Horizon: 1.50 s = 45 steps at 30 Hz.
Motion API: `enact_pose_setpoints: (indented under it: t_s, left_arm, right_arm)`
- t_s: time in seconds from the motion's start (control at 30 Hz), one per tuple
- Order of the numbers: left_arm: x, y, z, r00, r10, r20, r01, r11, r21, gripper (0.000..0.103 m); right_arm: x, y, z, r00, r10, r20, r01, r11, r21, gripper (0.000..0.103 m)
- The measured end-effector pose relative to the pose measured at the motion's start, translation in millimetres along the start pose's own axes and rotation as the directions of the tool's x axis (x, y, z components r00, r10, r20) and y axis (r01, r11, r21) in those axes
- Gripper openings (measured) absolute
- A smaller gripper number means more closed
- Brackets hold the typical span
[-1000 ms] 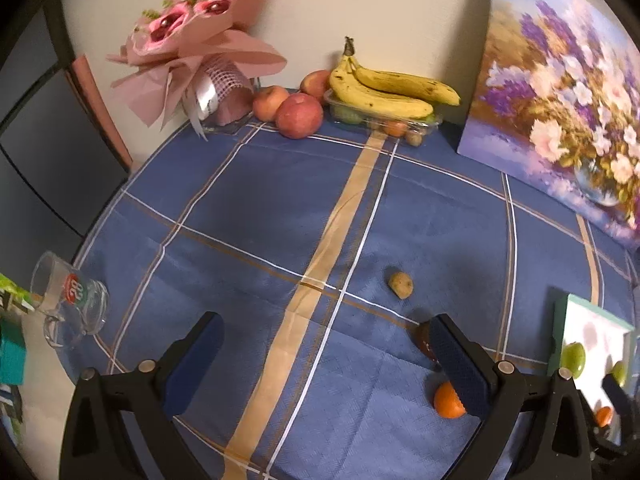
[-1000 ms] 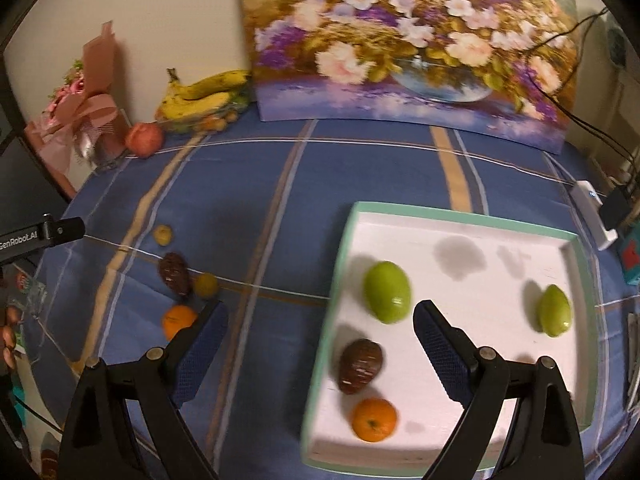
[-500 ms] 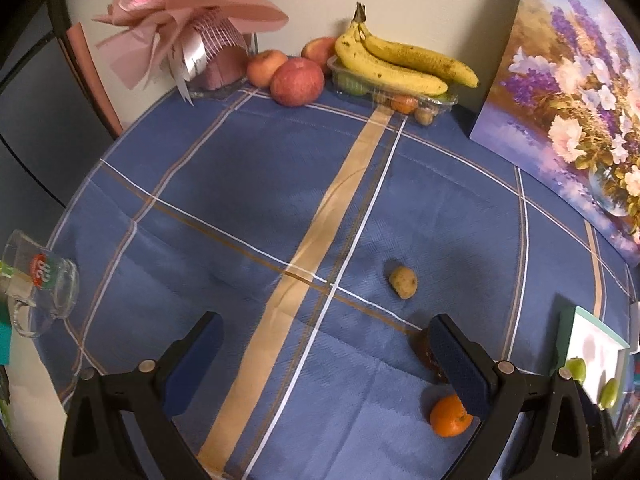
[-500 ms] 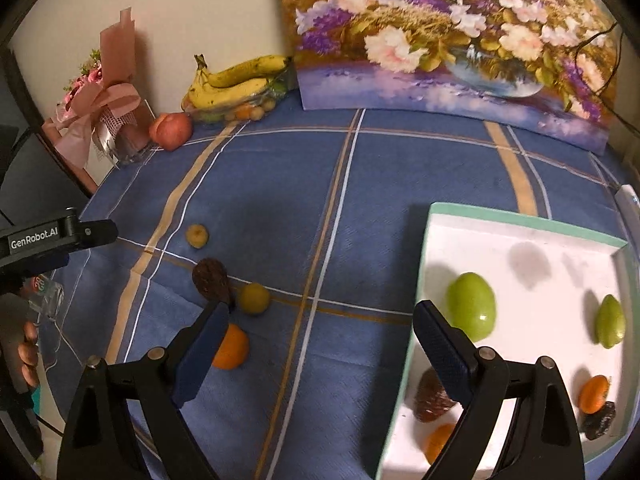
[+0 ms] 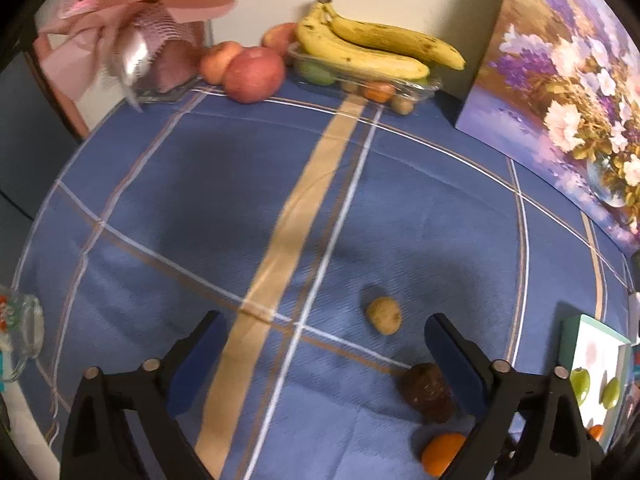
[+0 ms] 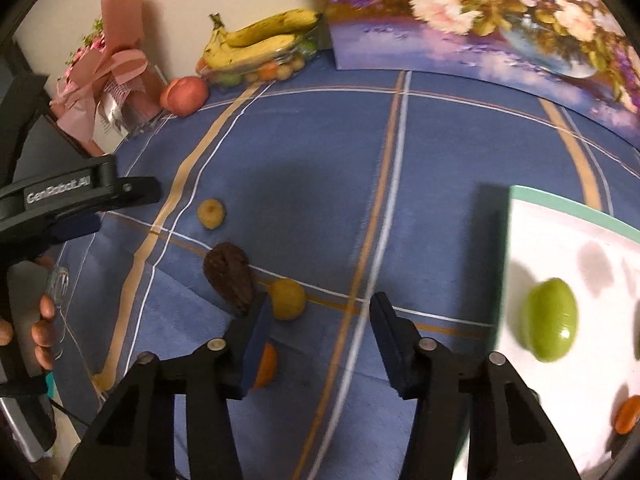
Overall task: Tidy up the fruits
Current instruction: 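Grasp a small round brown fruit with the left tool while the right tool grasps another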
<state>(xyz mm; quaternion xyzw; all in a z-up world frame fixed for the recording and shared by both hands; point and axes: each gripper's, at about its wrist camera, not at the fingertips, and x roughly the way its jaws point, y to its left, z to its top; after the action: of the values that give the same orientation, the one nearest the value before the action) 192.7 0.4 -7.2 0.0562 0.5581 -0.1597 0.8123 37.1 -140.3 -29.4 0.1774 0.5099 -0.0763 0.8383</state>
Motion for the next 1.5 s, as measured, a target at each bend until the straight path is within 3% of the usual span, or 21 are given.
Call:
enact_pose_setpoints:
  t_s: [0.1,0.33,0.43,0.57,0.73,1.07,1.5]
  left_arm:
    - [12,-10,2,0.999,-0.032,-0.014,0.033,0.999,0.014,0.089]
    - [48,-22,-3,0.994,-0.064,-0.093,0.065,0.998,0.009,0.061]
    - [49,-24,-2,0.997,-0.038,-0.073,0.04,0.999,0.023,0.047]
    - [47,-23,-1,0.995,-0.079,-0.067,0.08,0.997,0.009,0.027]
    - [45,-26,-1,0.995,-0.074,-0.074,0.075,0.997,0.015,0.027]
    - [12,-18,-11,0.997,-0.045,-0.062,0.045,0.999,0.002,0.027]
    - [-32,-47,-49,1.0,-0.017,-0.023,0.017,1.0,0.014,0.027]
  right_arm:
    - [8,5,1,1.0,0.008,-0.014,-0.008,1.0,-0.01,0.044]
    - [25,12,6,0.999,0.024,-0.041,-0.025,0.999,-0.028,0.038]
    - [30,14,8,0.999,0.026,-0.044,-0.028,0.999,-0.04,0.038]
    - [31,16,10,0.999,0.024,-0.043,-0.026,0.998,-0.054,0.037]
    - [29,20,11,0.998,0.041,-0.049,-0.044,0.997,-0.065,0.026]
    - [3,15,5,0.999,0.038,-0.025,-0.039,0.997,-0.062,0.026]
    - [-67,-23,-20,0.999,-0.006,0.04,0.005,1.0,0.026,0.026]
